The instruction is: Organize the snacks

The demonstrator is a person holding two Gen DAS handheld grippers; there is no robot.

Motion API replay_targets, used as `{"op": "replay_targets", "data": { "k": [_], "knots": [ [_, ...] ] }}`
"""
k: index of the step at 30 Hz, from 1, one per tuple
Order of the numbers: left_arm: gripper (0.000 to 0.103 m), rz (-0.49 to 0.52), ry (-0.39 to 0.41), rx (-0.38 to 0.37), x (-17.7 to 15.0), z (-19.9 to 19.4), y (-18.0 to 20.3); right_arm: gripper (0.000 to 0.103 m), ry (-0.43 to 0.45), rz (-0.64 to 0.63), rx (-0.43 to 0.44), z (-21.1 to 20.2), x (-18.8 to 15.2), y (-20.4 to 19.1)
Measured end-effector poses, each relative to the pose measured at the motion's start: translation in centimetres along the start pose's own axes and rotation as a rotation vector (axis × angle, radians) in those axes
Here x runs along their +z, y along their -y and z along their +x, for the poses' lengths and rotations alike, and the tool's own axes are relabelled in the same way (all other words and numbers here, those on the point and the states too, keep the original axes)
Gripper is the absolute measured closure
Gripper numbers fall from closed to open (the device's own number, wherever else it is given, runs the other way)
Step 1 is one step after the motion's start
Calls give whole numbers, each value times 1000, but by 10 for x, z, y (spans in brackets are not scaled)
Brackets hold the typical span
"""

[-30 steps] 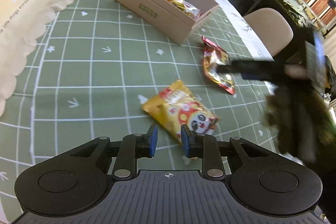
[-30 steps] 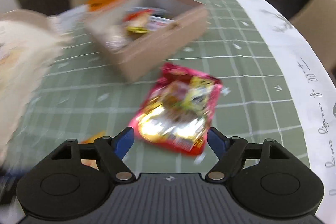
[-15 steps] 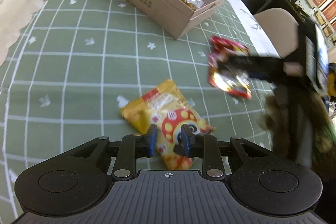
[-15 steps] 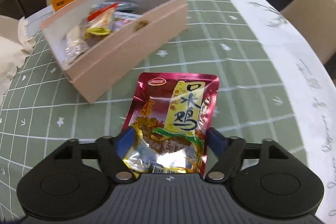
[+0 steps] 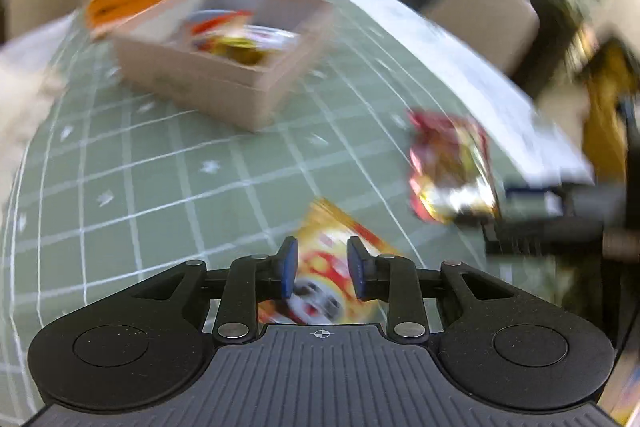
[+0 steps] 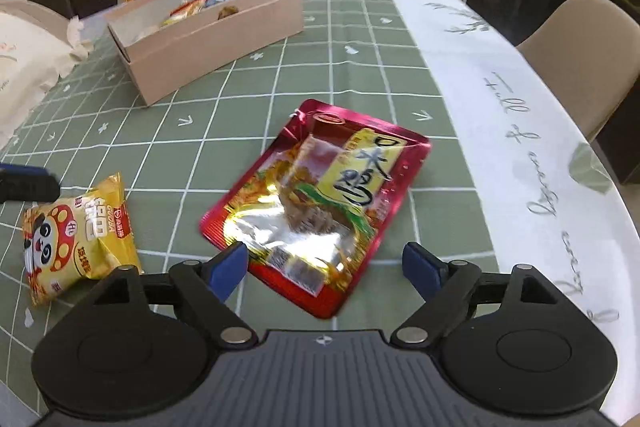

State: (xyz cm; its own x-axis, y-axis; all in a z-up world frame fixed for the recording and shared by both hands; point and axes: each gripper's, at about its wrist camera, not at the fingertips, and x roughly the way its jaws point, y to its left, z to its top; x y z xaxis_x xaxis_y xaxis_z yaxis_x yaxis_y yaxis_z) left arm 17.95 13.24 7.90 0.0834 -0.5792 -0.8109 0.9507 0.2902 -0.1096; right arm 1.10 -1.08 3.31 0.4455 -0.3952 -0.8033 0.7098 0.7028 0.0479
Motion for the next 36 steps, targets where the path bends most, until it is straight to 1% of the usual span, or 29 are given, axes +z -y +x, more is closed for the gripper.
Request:
{"op": "replay_targets", "data": {
  "k": [3,5,7,8,10,11,12,14,16,18,20,21,22,23,25,26,27,28,29,30,31,32,33,34,35,36],
  "knots": [
    [69,178,-55,35,-5,9,28,18,10,20,-3,-4,-6,7],
    [68,276,-89,20,-11,15,44,18,0,25,8,-7,-6,11],
    [67,351,-121,-13,-16,20,54,18,-5,23,18,-9,-7,16],
    [67,366,-141,-35,-18,22,56,18,-8,20,17,-10,-8,17],
    [67,371,-152,-72,-18,25,56,18,-13,10,9,-9,-10,16],
    [67,363,-138,-88,-17,22,54,17,-16,2,-1,-9,-11,15],
    [67,358,-107,-99,-15,15,51,15,-17,-3,-10,-8,-12,13],
    [65,355,-46,-97,-11,1,44,14,-15,3,-24,-8,-13,11],
    [67,350,-26,-57,-5,-4,33,13,-14,25,-34,-9,-14,11],
    [67,351,-56,-38,-3,1,20,13,-14,45,-49,-10,-16,10],
    [67,398,-110,-46,-7,10,13,13,-14,66,-68,-11,-18,7],
    [60,434,-116,-50,-11,12,14,13,-14,80,-79,-12,-20,5],
    [50,481,-107,-57,-15,12,17,13,-16,93,-89,-13,-21,3],
    [44,521,-103,-69,-19,13,21,13,-18,106,-99,-15,-22,1],
    [12,585,-113,-113,-25,17,29,13,-23,130,-118,-18,-26,-4],
    [7,597,-120,-145,-27,20,30,12,-27,142,-126,-20,-28,-7],
    [6,595,-115,-167,-28,21,29,11,-33,153,-133,-21,-30,-9],
    [7,585,-98,-187,-28,17,27,7,-39,162,-137,-22,-32,-11],
    [8,554,-79,-222,-26,13,23,5,-46,170,-141,-22,-34,-14],
    [13,509,-46,-248,-21,6,15,0,-54,175,-145,-22,-36,-16],
    [15,478,-18,-247,-18,1,9,0,-57,179,-152,-23,-38,-18],
    [15,450,-5,-236,-14,0,4,0,-55,189,-159,-24,-41,-20],
    [15,423,-18,-234,-10,5,-2,0,-57,198,-165,-26,-42,-21],
    [15,408,-52,-233,-6,14,-5,0,-59,209,-172,-27,-44,-22],
    [15,407,-87,-225,-5,24,-7,0,-59,218,-178,-28,-45,-23],
    [15,412,-104,-209,-4,32,-7,0,-61,222,-182,-28,-45,-24]
  ]
}}
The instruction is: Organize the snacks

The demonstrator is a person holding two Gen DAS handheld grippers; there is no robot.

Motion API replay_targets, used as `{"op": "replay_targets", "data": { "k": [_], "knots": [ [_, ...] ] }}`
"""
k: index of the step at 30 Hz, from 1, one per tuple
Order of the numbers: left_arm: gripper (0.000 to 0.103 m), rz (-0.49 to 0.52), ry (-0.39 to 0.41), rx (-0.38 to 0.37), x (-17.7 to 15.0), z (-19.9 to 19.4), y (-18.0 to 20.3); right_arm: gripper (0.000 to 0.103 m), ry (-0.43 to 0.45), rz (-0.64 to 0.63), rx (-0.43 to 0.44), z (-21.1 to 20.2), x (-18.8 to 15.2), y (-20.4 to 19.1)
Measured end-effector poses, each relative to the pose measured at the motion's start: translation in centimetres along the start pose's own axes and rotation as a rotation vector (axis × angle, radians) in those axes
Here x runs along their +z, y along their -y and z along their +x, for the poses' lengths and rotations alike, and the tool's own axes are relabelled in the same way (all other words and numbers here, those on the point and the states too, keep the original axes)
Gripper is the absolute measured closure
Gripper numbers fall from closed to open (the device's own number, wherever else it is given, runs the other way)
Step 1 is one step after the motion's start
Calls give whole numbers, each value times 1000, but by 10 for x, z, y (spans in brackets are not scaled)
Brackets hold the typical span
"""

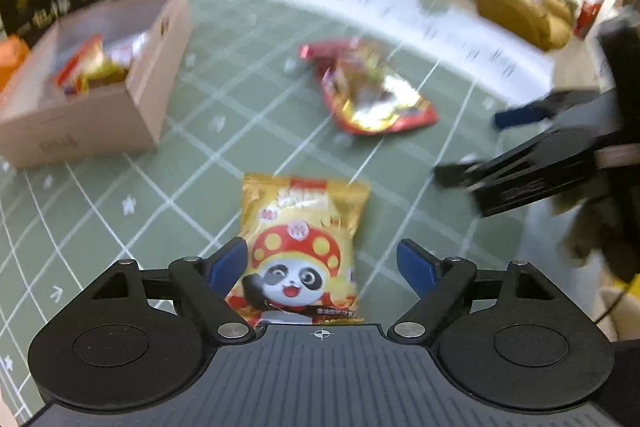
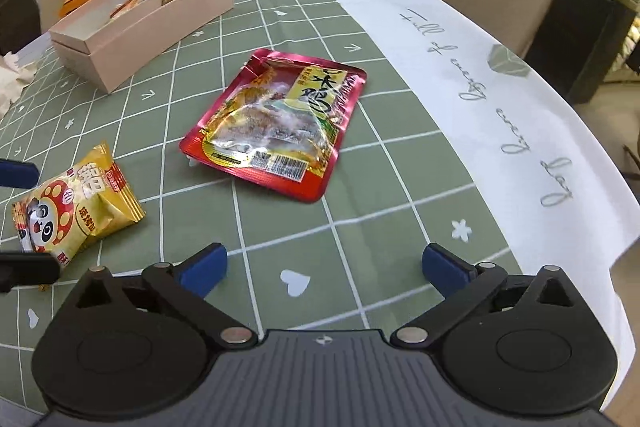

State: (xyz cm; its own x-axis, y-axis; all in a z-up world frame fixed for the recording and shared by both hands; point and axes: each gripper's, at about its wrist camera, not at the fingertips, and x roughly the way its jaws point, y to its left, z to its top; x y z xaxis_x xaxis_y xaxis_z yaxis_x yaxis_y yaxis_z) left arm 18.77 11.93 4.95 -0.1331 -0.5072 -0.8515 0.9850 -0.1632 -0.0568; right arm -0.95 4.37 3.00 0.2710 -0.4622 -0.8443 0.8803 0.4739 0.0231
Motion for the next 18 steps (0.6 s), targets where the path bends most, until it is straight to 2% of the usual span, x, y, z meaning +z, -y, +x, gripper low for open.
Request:
{"op": "replay_targets", "data": {
  "k": [2,3,5,7,8,9,10,12,13,15,16,18],
  "knots": [
    [16,-25,1,50,1,9,-5,0,-17,-9,4,-1,1,-1],
    [17,-48,7,53,2,11,-9,0,-38,-20,12,0,4,-1],
    [17,-120,25,42,2,11,-18,9,-60,-2,15,-2,10,2],
    [18,-176,34,37,2,13,-27,11,-37,27,22,-6,20,4],
    [19,-190,28,31,4,13,-29,11,-19,45,30,-7,28,4],
    [30,-202,20,22,4,9,-27,11,-12,69,38,-6,38,4],
    [34,-218,13,10,4,5,-26,11,-14,94,44,-2,47,4],
    [36,-283,-3,-62,-1,-1,-26,11,-25,142,50,11,68,0],
    [36,-301,3,-68,-6,-4,-27,11,-40,161,43,21,78,-4],
    [36,-312,18,-32,-12,-13,-22,11,-81,180,12,42,92,-12],
    [36,-322,26,-20,-16,-17,-21,8,-105,180,4,51,97,-17],
    [36,-355,39,-17,-20,-25,-23,8,-104,130,-39,62,103,-33]
  ]
}}
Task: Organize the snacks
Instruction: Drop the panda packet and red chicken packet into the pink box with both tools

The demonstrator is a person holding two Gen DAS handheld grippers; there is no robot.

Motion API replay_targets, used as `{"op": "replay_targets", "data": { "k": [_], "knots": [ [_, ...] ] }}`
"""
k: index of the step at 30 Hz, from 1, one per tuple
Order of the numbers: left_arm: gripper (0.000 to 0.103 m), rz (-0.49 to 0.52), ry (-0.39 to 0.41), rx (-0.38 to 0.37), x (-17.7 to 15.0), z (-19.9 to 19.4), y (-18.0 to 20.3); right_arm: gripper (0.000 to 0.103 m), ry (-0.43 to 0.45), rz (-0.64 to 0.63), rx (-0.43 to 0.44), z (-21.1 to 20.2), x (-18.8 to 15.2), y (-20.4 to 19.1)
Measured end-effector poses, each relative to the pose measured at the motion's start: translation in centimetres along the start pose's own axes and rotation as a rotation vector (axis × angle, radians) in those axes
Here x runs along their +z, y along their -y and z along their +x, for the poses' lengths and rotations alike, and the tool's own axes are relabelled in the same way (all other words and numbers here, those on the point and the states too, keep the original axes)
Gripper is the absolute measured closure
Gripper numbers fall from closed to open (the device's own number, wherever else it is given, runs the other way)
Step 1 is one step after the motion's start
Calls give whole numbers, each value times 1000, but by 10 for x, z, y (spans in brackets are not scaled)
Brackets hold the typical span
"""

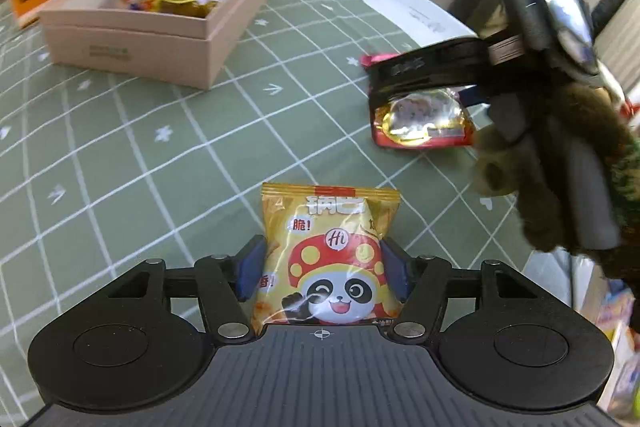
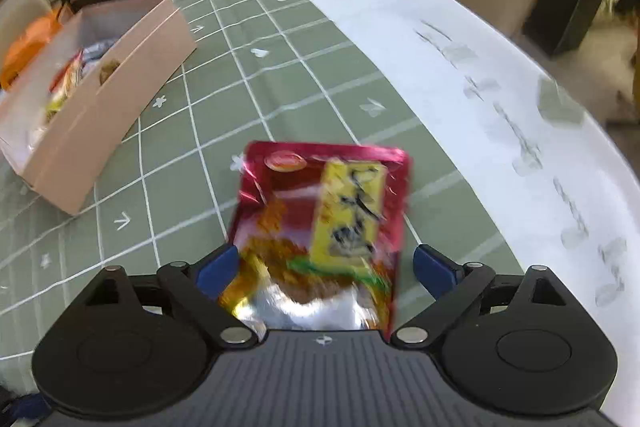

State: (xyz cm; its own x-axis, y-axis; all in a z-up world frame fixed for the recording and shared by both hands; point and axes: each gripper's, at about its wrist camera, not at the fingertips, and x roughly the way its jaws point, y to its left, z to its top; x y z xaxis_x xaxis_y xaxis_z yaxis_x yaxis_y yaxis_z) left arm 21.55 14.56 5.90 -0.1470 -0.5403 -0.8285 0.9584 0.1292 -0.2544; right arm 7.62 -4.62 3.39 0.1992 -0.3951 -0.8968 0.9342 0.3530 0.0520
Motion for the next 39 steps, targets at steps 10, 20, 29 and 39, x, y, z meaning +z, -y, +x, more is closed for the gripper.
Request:
{"op": "replay_targets", "data": {
  "k": [10,20,29,39],
  "knots": [
    [36,-95,135,-14,-1,-46,1,78,-47,-197,145,-37,-7,-22],
    [36,-198,472,94,107,-111,-14,93,25,-258,303,-116,5,22],
    [40,-370,428,194,193,-24,-70,94,29,-276,406,-116,15,42],
    [76,-61,223,233,152,44,-24,94,46,-255,462,-127,31,67]
  ]
}}
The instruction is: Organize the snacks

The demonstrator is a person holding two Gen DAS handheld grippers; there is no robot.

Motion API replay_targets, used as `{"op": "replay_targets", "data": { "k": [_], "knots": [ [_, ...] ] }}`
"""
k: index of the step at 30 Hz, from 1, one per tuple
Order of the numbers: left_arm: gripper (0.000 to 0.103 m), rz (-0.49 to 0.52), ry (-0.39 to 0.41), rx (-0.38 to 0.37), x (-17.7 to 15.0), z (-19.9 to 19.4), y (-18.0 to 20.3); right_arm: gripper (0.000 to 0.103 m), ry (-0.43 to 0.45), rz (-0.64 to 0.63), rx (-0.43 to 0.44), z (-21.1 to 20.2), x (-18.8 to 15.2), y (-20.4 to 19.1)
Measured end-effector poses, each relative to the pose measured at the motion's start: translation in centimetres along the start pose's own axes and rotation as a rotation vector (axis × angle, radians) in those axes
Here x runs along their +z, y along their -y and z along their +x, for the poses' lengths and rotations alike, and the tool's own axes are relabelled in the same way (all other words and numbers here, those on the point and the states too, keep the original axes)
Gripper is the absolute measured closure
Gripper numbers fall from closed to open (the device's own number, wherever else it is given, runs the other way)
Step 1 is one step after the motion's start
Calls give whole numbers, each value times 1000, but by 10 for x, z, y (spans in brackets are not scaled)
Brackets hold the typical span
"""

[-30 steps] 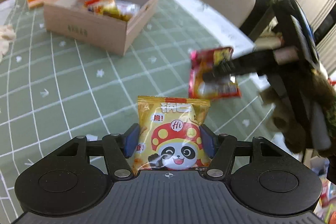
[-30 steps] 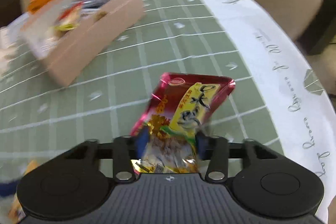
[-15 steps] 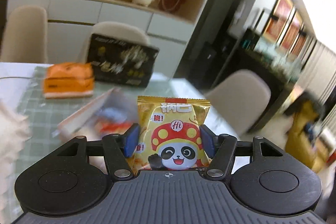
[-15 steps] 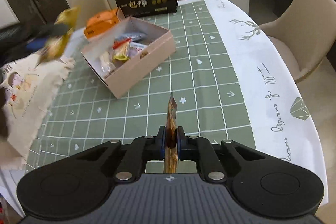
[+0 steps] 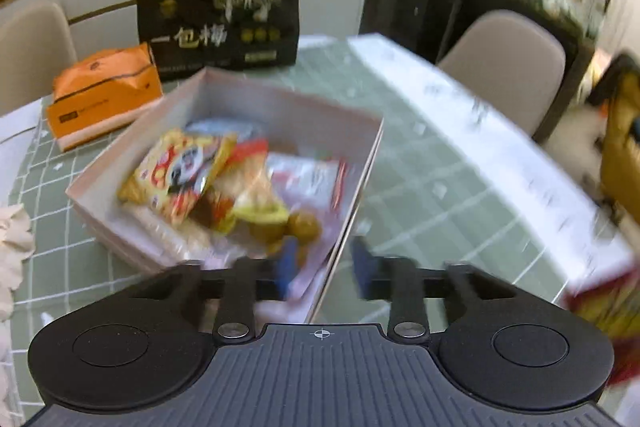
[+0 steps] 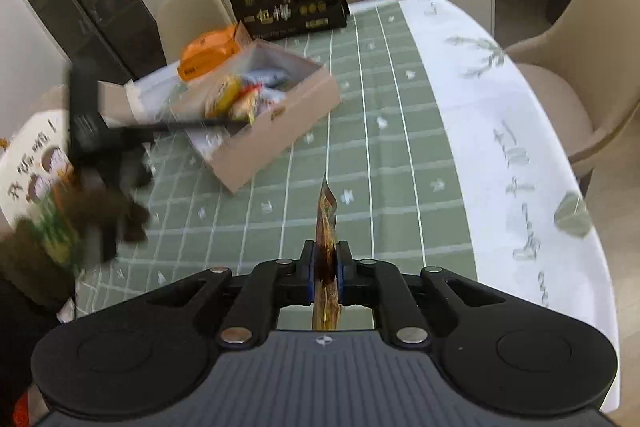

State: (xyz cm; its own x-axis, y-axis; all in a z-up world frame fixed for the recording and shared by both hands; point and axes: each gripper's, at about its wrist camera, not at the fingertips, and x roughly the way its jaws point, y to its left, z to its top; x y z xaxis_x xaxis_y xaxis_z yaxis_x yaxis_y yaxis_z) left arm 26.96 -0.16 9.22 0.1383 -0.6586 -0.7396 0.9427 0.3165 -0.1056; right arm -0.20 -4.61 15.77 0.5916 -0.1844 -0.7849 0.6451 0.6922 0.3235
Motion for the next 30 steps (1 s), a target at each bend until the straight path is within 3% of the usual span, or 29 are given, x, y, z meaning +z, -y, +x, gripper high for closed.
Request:
{"op": "replay_targets", "data": {
  "k": [7,12,13,14,15,16,18,21,25,27,30],
  "knots": [
    [72,20,0,-46,-30,-23,-41,94,134,-28,153,-33,71,-37],
    [74,-47,39,28,-46,-49,-66,92,305,-81,303,-14,136,-85],
    [77,-64,53,42,-49,-55,-72,82,327,-109,282,0,145,-93],
    [78,-88,65,57,-51,-63,-78,73,322,-143,204,24,153,-101],
    [78,-122,79,67,-55,-73,-85,57,285,-148,130,45,158,-104],
    [76,-152,84,75,-58,-80,-93,56,218,-131,77,69,160,-101],
    [75,-210,108,57,-69,-97,-103,57,83,-43,67,105,149,-84],
    [75,-281,116,22,-89,-113,-106,57,36,56,79,116,109,-59],
    [75,-330,68,31,-123,-112,-78,56,27,-21,-76,114,47,-64],
    [75,-297,63,48,-140,-108,-52,55,32,-89,-160,117,15,-73],
    [75,-243,78,104,-159,-103,-18,55,36,-125,-167,122,-31,-75]
  ]
}}
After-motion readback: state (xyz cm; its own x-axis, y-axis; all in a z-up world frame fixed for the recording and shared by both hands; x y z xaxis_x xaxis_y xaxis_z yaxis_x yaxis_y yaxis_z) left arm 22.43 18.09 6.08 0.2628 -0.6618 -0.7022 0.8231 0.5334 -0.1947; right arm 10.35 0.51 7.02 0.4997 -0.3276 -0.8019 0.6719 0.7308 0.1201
